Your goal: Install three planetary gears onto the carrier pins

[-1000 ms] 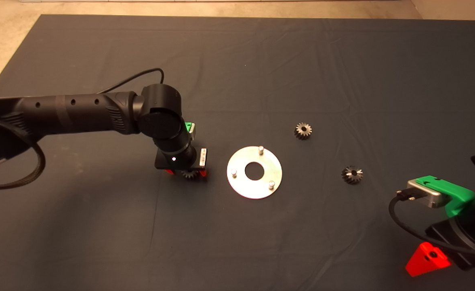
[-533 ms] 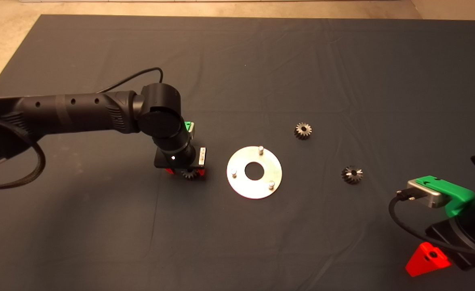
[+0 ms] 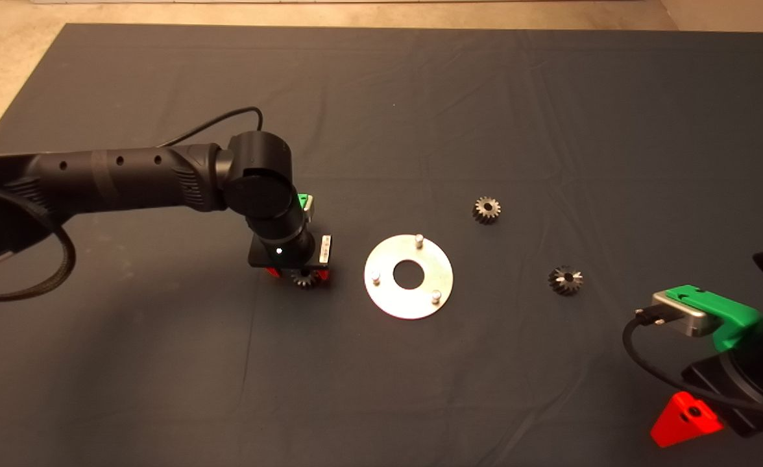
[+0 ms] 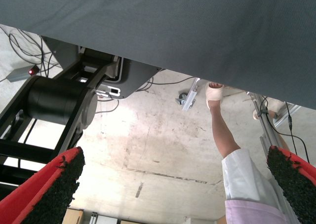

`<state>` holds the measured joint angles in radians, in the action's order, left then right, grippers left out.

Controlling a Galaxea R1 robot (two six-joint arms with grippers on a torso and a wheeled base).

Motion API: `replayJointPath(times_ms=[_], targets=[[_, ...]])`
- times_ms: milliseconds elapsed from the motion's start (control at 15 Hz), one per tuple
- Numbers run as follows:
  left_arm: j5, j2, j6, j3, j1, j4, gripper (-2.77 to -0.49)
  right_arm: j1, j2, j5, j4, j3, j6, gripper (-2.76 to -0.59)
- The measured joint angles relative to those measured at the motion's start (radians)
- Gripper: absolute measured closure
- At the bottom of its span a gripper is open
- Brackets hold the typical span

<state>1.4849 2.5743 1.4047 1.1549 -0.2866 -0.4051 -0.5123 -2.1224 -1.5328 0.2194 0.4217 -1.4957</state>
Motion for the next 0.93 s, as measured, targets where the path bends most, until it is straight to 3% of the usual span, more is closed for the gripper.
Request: replayJointPath(times_ms=[200, 333, 933], targets=[[-0.001, 0.003, -0.003, 0.007, -0.019, -0.004, -1.79, 0.0, 0.0, 0.0, 0.0, 0.0, 0.0, -2.75], [-0.001, 0.003, -0.003, 0.007, -0.036, -0.007, -1.65, 0.0, 0.0, 0.0, 0.0, 0.0, 0.0, -2.75], [-0.002, 0.005, -0.003, 0.006, -0.035, -0.007, -1.65, 0.0, 0.0, 0.0, 0.0, 0.0, 0.0, -2.75]])
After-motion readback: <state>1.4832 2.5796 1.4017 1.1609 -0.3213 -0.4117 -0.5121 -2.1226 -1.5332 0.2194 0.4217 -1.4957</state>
